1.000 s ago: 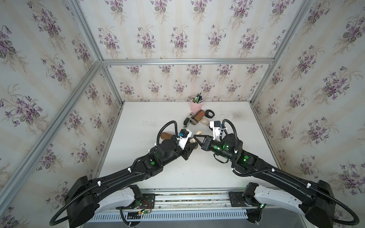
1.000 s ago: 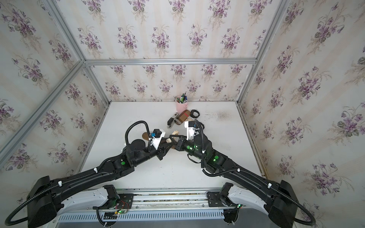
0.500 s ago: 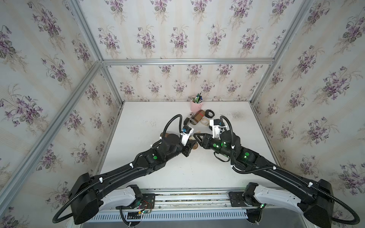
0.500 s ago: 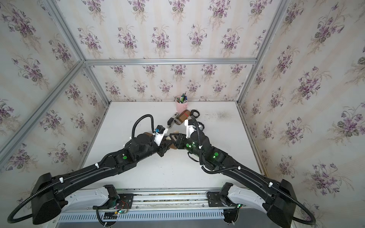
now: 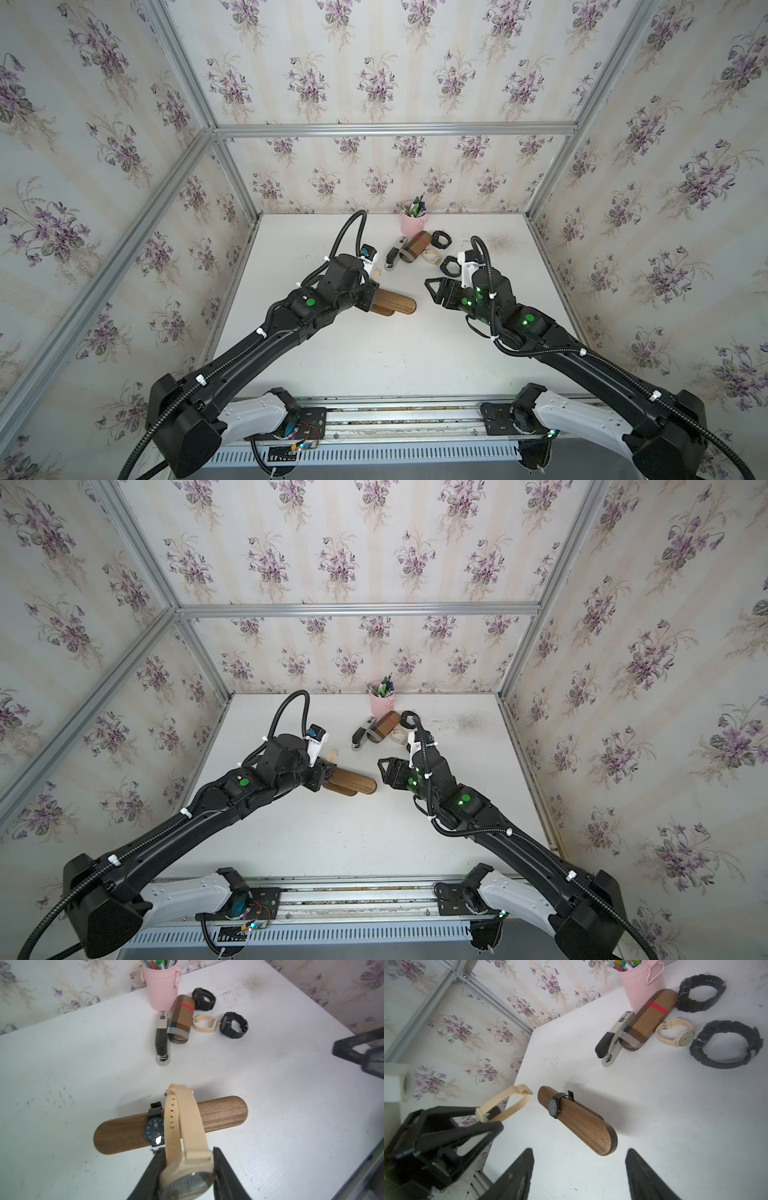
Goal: Place watch on stand
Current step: Place the watch on the stand.
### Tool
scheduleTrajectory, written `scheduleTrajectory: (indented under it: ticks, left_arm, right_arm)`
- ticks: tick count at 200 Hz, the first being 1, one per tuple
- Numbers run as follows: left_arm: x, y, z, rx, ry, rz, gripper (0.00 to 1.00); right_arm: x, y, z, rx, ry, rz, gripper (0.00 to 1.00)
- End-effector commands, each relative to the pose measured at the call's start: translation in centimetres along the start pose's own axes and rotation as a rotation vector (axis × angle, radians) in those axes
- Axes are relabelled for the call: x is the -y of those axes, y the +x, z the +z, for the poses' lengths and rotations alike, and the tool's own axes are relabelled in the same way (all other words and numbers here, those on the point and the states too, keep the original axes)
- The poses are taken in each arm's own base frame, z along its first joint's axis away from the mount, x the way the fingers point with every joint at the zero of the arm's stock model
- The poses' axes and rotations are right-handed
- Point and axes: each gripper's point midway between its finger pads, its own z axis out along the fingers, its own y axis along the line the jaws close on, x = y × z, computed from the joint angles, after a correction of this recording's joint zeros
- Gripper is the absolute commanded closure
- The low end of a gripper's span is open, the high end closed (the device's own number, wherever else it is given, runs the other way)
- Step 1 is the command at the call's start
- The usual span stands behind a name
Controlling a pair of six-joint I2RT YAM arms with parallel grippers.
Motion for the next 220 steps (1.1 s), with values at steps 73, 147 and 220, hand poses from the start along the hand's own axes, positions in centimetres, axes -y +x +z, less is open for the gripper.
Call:
scheduleTrajectory:
  ticks: [73,147,220]
  left_arm:
    - [-13.2,4.1,2.8,-0.254,-0.325,-0.317,0.78]
    - [-14.3,7.2,7.3,-0.383,-0.282,-0.399,0.78]
    - [-13.4,7.4,9.3,-0.412,-0.207,-0.412,0.77]
  right_arm:
    - [2.8,6.1,3.4,-0.165,0.019,-0.076,0.26]
    - [2.3,10.2,5.5,-0.294,0.035,-0.206,0.19]
    - [2.8,12.2,7.2,-0.364,0.098,-0.242,0.13]
